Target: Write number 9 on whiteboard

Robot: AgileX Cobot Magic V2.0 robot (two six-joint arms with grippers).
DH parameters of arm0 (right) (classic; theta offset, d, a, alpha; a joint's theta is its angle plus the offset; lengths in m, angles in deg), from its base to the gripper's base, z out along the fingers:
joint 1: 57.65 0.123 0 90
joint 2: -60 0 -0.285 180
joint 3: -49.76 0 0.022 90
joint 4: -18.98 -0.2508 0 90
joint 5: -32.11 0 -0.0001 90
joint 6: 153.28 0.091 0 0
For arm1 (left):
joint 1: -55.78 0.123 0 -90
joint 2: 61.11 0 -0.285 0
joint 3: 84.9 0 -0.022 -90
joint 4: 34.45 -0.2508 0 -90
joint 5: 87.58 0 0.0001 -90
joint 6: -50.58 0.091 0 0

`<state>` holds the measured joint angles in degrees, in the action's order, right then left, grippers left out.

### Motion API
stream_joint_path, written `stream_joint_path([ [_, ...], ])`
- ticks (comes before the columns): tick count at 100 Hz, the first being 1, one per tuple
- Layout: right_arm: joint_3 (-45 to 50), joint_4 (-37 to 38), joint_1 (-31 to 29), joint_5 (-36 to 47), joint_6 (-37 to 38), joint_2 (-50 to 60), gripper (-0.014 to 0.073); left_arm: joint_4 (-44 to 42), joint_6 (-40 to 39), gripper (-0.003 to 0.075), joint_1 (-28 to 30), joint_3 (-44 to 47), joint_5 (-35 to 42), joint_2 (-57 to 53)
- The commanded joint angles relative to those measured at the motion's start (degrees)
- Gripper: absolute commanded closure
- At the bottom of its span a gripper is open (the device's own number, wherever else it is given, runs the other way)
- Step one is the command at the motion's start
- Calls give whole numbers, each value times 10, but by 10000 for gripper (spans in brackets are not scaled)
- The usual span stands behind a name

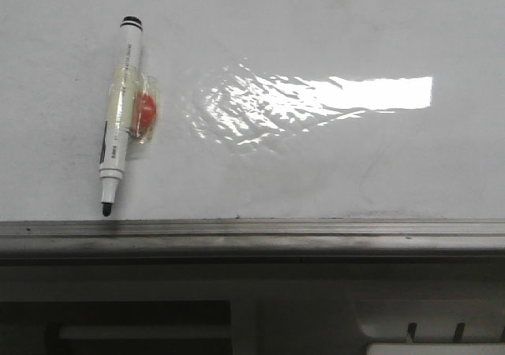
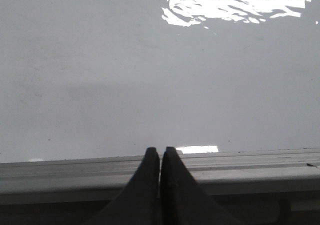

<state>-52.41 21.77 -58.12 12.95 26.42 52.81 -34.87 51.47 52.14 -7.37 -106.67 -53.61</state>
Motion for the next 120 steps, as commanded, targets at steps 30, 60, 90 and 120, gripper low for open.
stream_joint_path([
  [30, 15, 4, 1, 8, -3, 10, 663, -28, -2, 740, 1, 23, 35, -15],
  [60, 15, 4, 1, 8, -3, 10, 663, -29, -2, 740, 1, 23, 116, -15],
  [90, 15, 12, 1, 8, -3, 10, 663, -29, -2, 740, 1, 22, 171, -15],
  [120, 15, 10, 1, 32, -3, 10, 663, -29, -2, 740, 1, 22, 172, -15],
])
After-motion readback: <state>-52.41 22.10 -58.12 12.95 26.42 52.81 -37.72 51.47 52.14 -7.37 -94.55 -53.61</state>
